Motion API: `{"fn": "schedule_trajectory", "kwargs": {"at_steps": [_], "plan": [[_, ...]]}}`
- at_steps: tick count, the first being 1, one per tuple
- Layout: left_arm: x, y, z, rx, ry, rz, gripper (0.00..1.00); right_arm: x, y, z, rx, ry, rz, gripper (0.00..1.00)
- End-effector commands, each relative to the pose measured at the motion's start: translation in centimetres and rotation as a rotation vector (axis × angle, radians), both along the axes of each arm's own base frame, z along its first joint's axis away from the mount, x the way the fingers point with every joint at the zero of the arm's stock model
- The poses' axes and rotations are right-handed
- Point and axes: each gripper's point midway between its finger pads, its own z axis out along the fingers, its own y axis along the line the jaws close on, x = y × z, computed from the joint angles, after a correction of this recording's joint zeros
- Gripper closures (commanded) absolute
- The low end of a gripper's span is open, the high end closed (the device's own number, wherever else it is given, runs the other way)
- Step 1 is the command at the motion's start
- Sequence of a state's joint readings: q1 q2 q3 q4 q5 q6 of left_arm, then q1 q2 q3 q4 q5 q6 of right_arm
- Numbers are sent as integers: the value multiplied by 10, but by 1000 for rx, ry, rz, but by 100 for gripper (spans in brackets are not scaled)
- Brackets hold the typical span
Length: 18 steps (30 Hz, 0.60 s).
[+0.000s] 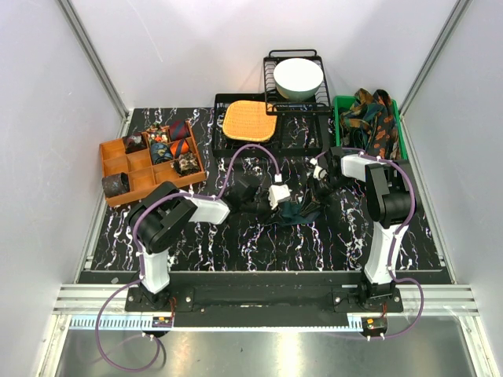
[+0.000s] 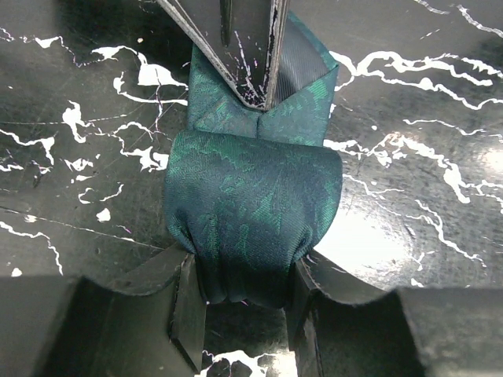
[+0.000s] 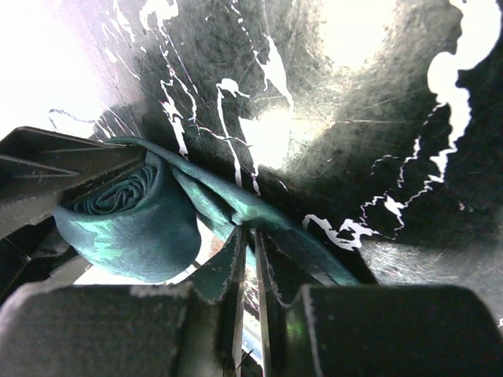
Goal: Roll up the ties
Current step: Roll the tie at the center of the board.
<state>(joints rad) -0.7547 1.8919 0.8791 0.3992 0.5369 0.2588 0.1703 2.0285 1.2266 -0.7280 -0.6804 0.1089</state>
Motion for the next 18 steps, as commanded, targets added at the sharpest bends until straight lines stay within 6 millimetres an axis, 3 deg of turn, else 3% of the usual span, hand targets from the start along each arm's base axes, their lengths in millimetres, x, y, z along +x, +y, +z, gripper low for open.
{"fn": "schedule_trajectory", "kwargs": {"at_steps": [1, 3, 5, 10, 14, 18], "plan": [[-2, 24, -29, 200, -33, 30, 73, 0, -26, -28, -158, -26, 29, 85], [-10, 28, -40, 241, -15, 12, 73, 2, -19, -17, -103, -30, 31, 83], [-15, 31, -48, 273, 0, -10, 73, 11, -7, 9, -9, -74, 32, 79], [-18, 34, -53, 297, 9, -26, 73, 5, 9, 61, 148, -136, 39, 51], [-19, 34, -56, 310, 17, -38, 73, -7, 16, 77, 237, -154, 55, 49], [-21, 34, -58, 312, 29, -49, 71, -11, 24, 75, 283, -172, 72, 48]]}}
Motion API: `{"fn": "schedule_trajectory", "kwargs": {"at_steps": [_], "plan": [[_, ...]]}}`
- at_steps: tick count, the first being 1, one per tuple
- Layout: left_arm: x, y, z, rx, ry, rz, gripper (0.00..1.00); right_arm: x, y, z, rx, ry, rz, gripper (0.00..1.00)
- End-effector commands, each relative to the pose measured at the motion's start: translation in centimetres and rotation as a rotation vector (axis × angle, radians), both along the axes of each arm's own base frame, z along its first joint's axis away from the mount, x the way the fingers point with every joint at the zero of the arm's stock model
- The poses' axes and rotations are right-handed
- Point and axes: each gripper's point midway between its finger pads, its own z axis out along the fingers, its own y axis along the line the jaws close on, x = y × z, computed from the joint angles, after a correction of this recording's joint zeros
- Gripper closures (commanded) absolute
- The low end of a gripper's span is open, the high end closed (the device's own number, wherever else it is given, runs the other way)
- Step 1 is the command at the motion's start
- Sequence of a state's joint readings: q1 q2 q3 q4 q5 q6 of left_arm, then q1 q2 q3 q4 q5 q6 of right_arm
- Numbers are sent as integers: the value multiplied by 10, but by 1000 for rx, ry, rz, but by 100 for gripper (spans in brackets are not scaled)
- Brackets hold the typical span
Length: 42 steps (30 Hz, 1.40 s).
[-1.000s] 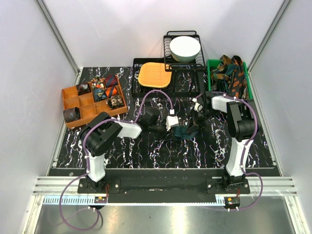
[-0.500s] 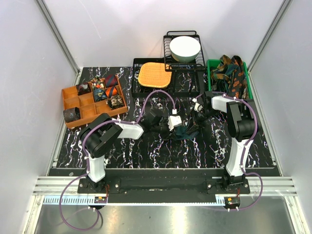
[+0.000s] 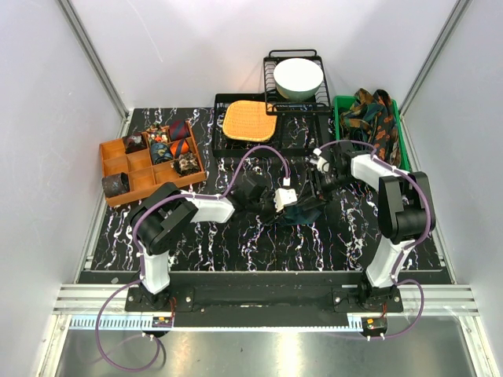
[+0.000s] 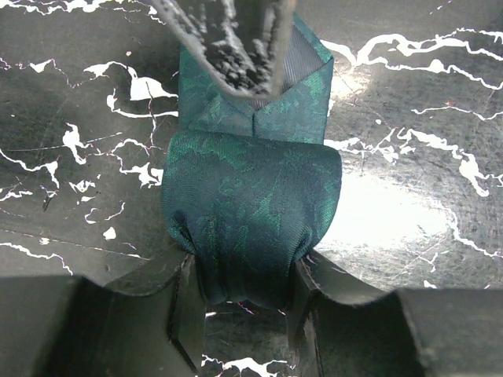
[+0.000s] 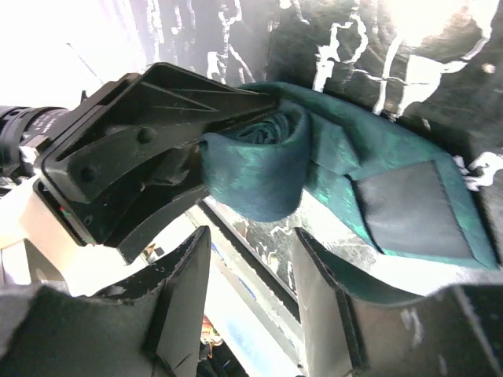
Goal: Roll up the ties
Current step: Roll the tie at the center of the board.
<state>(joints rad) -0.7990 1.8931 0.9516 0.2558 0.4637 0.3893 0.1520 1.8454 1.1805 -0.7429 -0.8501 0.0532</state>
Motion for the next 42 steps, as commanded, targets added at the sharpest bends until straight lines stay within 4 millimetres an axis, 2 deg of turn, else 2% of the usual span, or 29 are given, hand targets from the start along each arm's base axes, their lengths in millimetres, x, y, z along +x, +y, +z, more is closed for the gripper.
{"fn": "schedule_trajectory", "kwargs": {"at_steps": [1, 7, 10, 13, 14, 17, 18, 23, 32, 40, 42], "plan": [[-22, 39, -56, 211, 113, 20, 71, -4, 12, 5, 80, -43, 45, 49], [-25, 37, -56, 202, 133, 14, 69, -6, 19, -21, 14, -38, 87, 50], [-24, 37, -54, 201, 131, 11, 68, 1, 23, -24, 22, -54, 77, 50], [-24, 37, -54, 202, 133, 9, 67, 2, 26, -27, 24, -52, 81, 55], [-25, 37, -54, 203, 134, 10, 67, 2, 26, -28, 20, -49, 83, 60], [-26, 35, -51, 189, 140, 6, 63, 0, 21, -39, -25, -31, 77, 95], [-27, 34, -49, 172, 148, 2, 62, 0, 18, -42, -41, -28, 78, 100], [-25, 23, -25, 28, 119, -25, 45, -7, 3, -63, -148, 3, 79, 100], [-14, -5, 12, -157, 76, -61, 36, 3, -11, -81, -274, 19, 53, 100], [-3, -24, 28, -236, 43, -82, 32, 11, -19, -93, -344, 40, 29, 100], [-2, -27, 23, -227, 49, -82, 32, 12, -18, -95, -347, 48, 29, 100]]}}
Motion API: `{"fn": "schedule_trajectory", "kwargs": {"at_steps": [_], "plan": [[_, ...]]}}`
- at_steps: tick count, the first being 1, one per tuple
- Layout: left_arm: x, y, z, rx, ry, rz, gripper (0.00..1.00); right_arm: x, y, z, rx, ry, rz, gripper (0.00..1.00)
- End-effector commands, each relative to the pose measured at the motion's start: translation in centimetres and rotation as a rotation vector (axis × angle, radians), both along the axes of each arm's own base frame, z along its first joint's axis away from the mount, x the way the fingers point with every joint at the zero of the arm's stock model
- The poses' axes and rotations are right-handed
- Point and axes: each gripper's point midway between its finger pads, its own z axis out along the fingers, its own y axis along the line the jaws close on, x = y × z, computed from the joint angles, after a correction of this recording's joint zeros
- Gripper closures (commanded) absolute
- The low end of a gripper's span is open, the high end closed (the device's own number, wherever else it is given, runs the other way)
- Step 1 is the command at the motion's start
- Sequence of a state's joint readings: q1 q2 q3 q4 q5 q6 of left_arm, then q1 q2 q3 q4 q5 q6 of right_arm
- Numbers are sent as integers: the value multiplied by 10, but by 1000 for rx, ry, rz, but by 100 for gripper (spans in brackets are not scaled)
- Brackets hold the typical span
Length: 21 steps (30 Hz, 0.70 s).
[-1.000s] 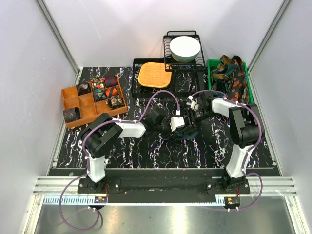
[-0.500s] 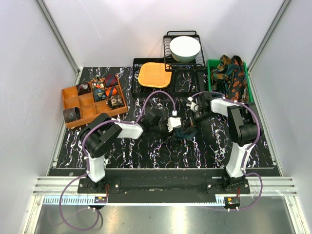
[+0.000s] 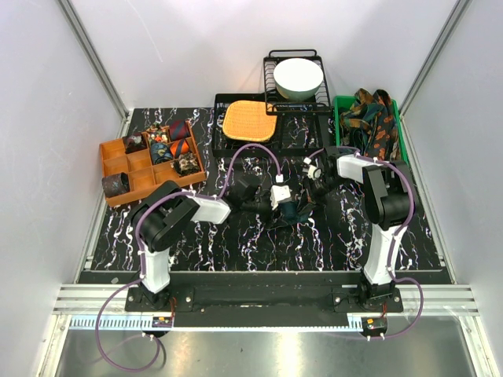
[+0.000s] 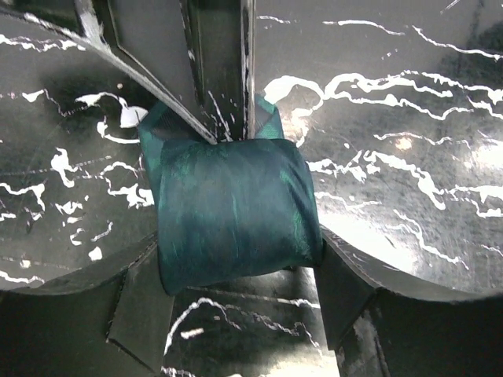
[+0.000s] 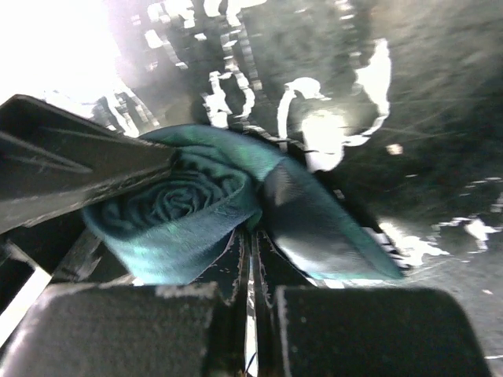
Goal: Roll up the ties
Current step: Roll the tie at the center of the board.
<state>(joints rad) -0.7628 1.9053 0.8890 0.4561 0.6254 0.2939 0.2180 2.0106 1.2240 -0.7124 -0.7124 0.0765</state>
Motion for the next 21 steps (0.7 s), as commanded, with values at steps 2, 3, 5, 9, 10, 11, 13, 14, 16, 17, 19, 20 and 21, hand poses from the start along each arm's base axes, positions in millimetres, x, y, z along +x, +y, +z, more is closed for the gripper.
{"fn": "schedule_trajectory", "kwargs": {"at_steps": [2, 3, 5, 9, 10, 11, 13, 14, 16, 17, 19, 20, 21], "plan": [[9, -22, 14, -74, -24, -31, 32, 11, -24, -40, -203, -31, 9, 100], [11, -23, 12, -73, -22, -28, 32, 10, -25, -42, -206, -26, 10, 100], [14, -27, 14, -82, -27, -26, 32, 9, -25, -44, -210, -23, 14, 100], [15, -30, 10, -83, -13, -23, 32, 6, -24, -45, -206, -15, 21, 100], [14, -31, 11, -85, -12, -25, 33, 5, -23, -45, -206, -12, 23, 100], [14, -31, 10, -86, -13, -27, 33, 5, -23, -45, -206, -15, 25, 100], [13, -33, 8, -86, -6, -27, 36, 4, -21, -46, -200, -13, 32, 100], [13, -33, 8, -88, -6, -26, 39, 3, -20, -45, -198, -14, 37, 100], [12, -35, 6, -85, 5, -26, 44, 3, -17, -45, -192, -13, 42, 100], [13, -35, 5, -84, 10, -23, 44, 2, -17, -45, -192, -13, 44, 100], [16, -35, 4, -82, 17, -4, 45, 1, -15, -45, -184, -15, 50, 100], [18, -35, 6, -86, 23, 7, 44, 0, -15, -45, -182, -12, 49, 100], [19, -36, 8, -89, 28, 13, 43, -1, -14, -45, -179, -10, 52, 100]]}}
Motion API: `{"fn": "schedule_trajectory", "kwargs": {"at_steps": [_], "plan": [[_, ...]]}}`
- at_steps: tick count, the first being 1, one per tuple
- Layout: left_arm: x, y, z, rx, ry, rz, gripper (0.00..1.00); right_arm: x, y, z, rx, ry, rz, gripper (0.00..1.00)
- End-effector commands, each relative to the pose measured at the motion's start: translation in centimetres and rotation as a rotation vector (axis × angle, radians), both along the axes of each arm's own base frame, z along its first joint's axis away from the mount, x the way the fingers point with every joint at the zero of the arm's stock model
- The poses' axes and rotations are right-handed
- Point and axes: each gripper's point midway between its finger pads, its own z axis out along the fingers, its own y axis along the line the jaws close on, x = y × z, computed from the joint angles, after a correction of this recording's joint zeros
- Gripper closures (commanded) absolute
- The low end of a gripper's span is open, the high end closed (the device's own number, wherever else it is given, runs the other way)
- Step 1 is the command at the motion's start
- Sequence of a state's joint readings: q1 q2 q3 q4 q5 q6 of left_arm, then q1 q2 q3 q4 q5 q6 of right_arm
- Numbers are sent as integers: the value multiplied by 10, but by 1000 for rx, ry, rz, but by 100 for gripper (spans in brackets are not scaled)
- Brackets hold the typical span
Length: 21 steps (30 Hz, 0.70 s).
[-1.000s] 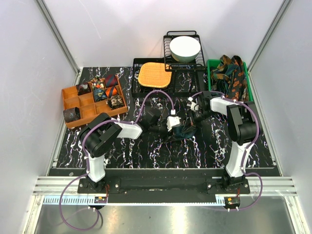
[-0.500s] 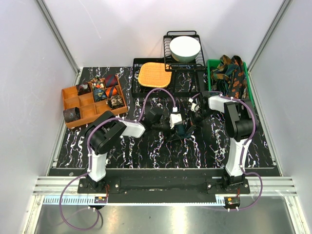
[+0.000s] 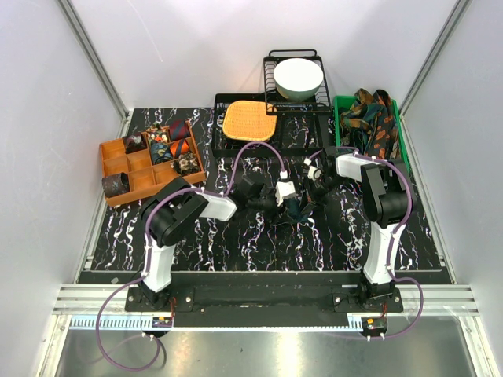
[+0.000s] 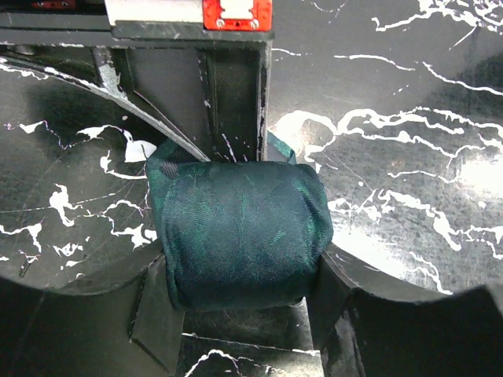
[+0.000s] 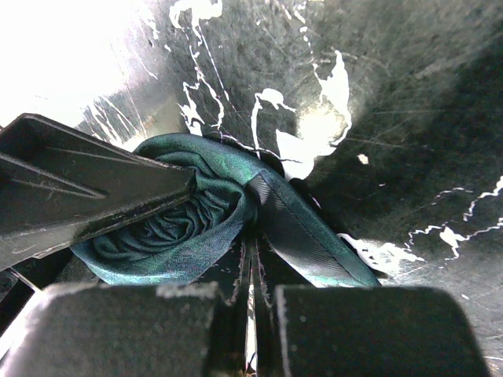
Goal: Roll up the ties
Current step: Roll the tie at the center of the board.
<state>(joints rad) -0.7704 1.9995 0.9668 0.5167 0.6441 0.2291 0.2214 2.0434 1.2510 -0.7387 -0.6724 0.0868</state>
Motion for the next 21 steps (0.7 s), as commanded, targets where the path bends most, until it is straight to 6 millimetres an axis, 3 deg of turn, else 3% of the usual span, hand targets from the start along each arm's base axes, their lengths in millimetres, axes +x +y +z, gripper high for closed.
{"fn": "schedule_trajectory", "kwargs": {"at_steps": [1, 21], "plan": [[8, -15, 12, -46, -5, 10, 41, -2, -9, -38, -130, -36, 62, 100], [8, -24, -4, -17, 14, -7, 40, -6, 2, -38, -104, -25, 75, 100]]}}
